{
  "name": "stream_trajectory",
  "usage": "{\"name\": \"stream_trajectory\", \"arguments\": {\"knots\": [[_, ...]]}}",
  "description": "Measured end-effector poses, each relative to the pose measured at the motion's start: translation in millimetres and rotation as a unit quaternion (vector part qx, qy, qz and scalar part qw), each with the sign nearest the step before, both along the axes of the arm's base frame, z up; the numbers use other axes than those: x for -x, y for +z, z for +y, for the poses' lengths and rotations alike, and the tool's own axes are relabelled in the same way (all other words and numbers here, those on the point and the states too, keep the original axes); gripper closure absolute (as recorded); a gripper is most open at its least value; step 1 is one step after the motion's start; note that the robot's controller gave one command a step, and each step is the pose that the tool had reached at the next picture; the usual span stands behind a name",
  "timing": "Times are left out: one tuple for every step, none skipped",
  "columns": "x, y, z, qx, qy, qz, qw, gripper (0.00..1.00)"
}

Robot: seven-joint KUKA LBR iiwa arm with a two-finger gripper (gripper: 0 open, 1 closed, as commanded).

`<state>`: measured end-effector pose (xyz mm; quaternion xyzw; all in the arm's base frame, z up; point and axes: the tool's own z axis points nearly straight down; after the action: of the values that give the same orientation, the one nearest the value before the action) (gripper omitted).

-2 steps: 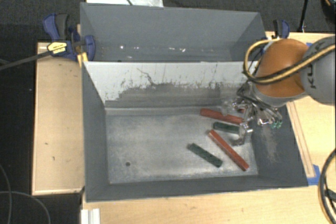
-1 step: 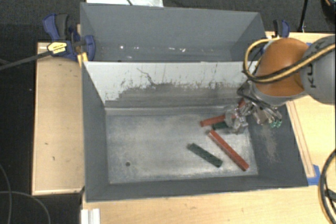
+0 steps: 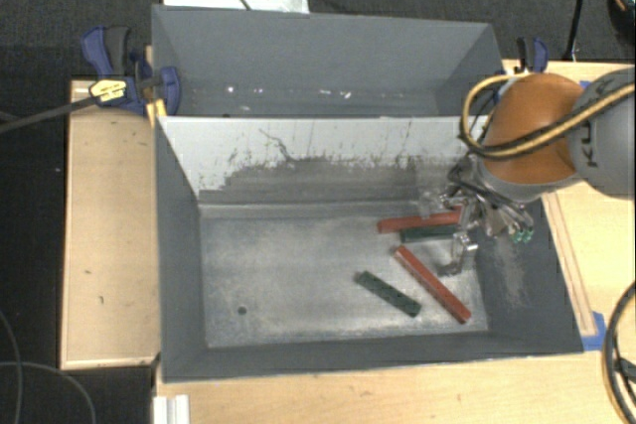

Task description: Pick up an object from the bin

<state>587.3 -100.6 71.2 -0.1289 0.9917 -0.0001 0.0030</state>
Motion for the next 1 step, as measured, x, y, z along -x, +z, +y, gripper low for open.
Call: {"name": "stream_trajectory", "arguments": {"knots": [[-6.6,-0.2,17.4,0.0,-0.029,-0.0011,0.9996,0.0]]}}
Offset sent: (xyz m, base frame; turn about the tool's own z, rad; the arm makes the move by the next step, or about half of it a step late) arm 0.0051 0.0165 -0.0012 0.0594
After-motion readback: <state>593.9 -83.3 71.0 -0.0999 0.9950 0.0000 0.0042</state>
